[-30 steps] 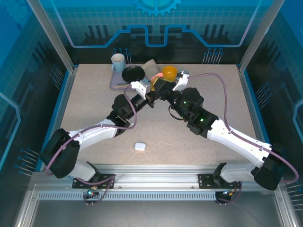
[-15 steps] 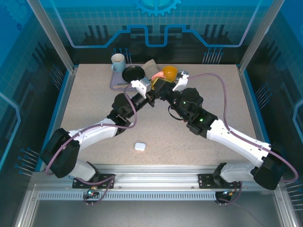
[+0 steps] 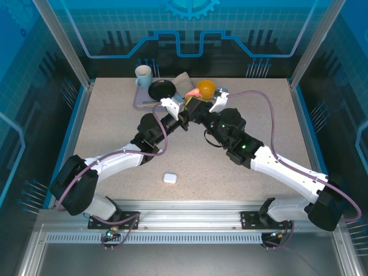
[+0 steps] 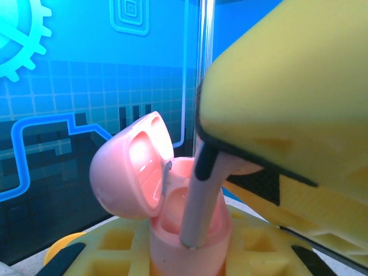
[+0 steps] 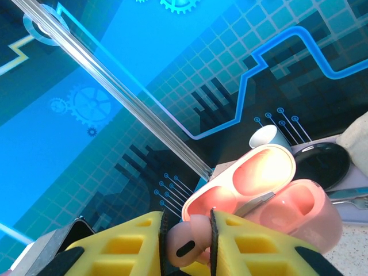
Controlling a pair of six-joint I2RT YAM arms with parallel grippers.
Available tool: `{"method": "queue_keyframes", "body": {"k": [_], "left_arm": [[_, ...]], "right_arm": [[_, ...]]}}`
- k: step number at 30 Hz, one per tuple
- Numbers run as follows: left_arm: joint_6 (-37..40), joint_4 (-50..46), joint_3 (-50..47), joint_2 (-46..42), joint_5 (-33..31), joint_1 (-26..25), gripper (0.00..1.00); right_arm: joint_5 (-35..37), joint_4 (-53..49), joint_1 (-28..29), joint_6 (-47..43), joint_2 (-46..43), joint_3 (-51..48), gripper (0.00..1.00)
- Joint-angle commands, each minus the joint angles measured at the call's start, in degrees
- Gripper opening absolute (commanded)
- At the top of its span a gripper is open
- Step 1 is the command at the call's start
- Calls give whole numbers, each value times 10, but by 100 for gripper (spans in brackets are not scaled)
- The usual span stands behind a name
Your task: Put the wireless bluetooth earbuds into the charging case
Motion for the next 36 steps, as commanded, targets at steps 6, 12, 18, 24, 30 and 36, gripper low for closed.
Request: {"method": "queue_keyframes", "body": {"k": [6, 12, 18, 24, 30, 36], "left_arm": [[-7, 25, 23, 1, 11, 4, 0], [-11, 25, 21, 1, 16, 4, 0], [-12, 26, 19, 1, 16, 3, 0], [-10, 24, 22, 2, 17, 3, 0], [-14, 23, 22, 8, 20, 2, 0], [-14, 25, 19, 9, 18, 1, 0]], "right_arm": [[8, -13, -13, 0, -18, -24, 24], [-2, -17, -29, -2, -23, -12, 24], [-16, -23, -37, 0, -15, -1, 24], [-34, -22, -37, 0, -11, -2, 23], [-39, -21, -37, -7, -11, 12, 22], [-40, -28, -38, -17, -9, 28, 22]]}}
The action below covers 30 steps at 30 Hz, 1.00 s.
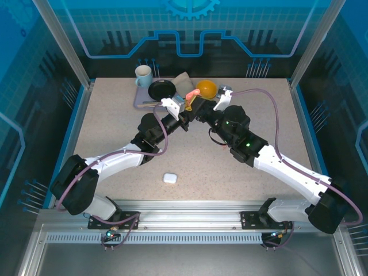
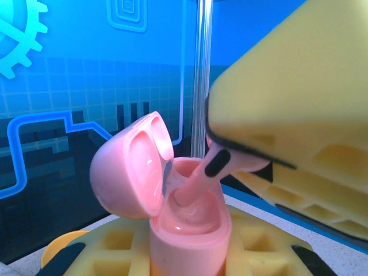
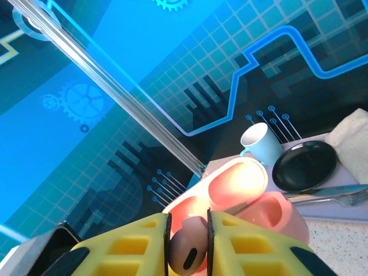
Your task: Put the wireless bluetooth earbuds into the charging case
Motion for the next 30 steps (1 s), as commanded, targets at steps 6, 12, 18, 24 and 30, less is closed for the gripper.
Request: {"method": "queue_keyframes", "body": {"k": [6, 12, 18, 24, 30], "left_arm": [[-10, 27, 20, 8, 12, 1, 0], [-7, 25, 22, 9, 12, 1, 0], [-7, 26, 21, 9, 11, 0, 0], [-5, 27, 22, 9, 10, 1, 0], [-6, 27, 24, 9, 11, 1, 0]], "right_arm": [[-4, -2, -4, -6, 4, 15, 22], [-6, -2, -1, 4, 3, 1, 21], [-4, -2, 3, 5, -3, -6, 21], [-1, -20, 4, 13, -8, -20, 21], [-1, -29, 4, 15, -6, -21, 21]]}}
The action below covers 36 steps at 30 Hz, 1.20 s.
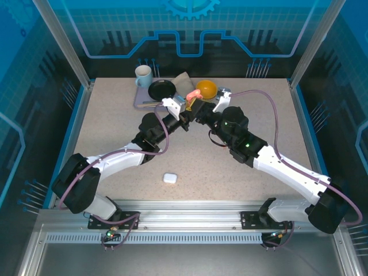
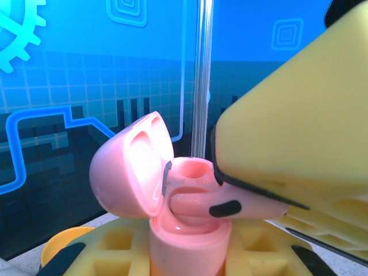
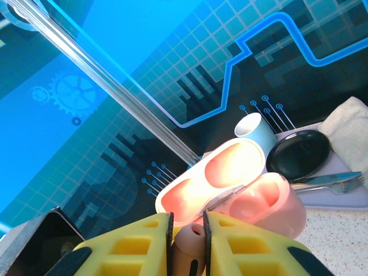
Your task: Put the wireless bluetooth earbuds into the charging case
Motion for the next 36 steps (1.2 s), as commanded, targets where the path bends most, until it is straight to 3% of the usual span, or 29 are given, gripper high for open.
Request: {"method": "queue_keyframes", "body": {"k": [1, 22, 36], "left_arm": [[-6, 26, 22, -1, 8, 0, 0], [-9, 19, 3, -11, 30, -3, 0], [-11, -9, -18, -32, 83, -3, 0]], "right_arm": [[0, -17, 3, 8, -5, -8, 21], [-35, -92, -7, -8, 31, 59, 21], [-79, -170, -43, -28, 48, 111, 21]]}}
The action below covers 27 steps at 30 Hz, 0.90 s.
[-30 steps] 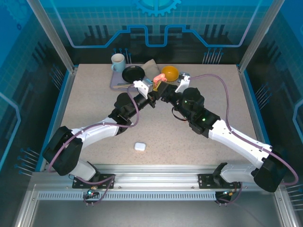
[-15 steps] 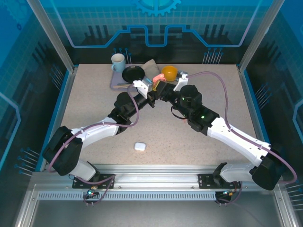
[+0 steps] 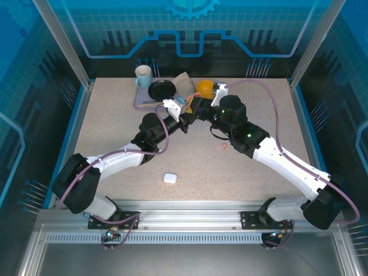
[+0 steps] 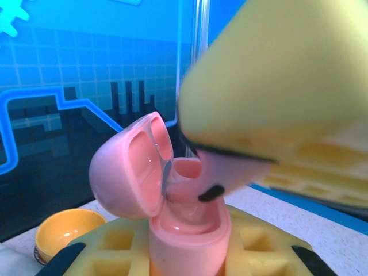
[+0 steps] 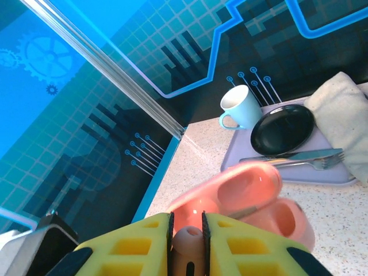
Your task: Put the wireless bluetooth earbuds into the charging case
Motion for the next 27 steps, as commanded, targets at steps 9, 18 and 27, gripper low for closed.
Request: {"method": "queue_keyframes", "body": {"k": [9, 18, 27], "left_arm": [[-4, 19, -17, -39, 49, -8, 0], [-13, 20, -12, -32, 17, -8, 0], [-22, 21, -6, -22, 15, -9, 0]], "right_arm": [[-27, -30, -15, 1, 10, 0, 20], [-12, -19, -13, 21, -26, -44, 20], [-7, -25, -10, 25, -33, -50, 32]]}}
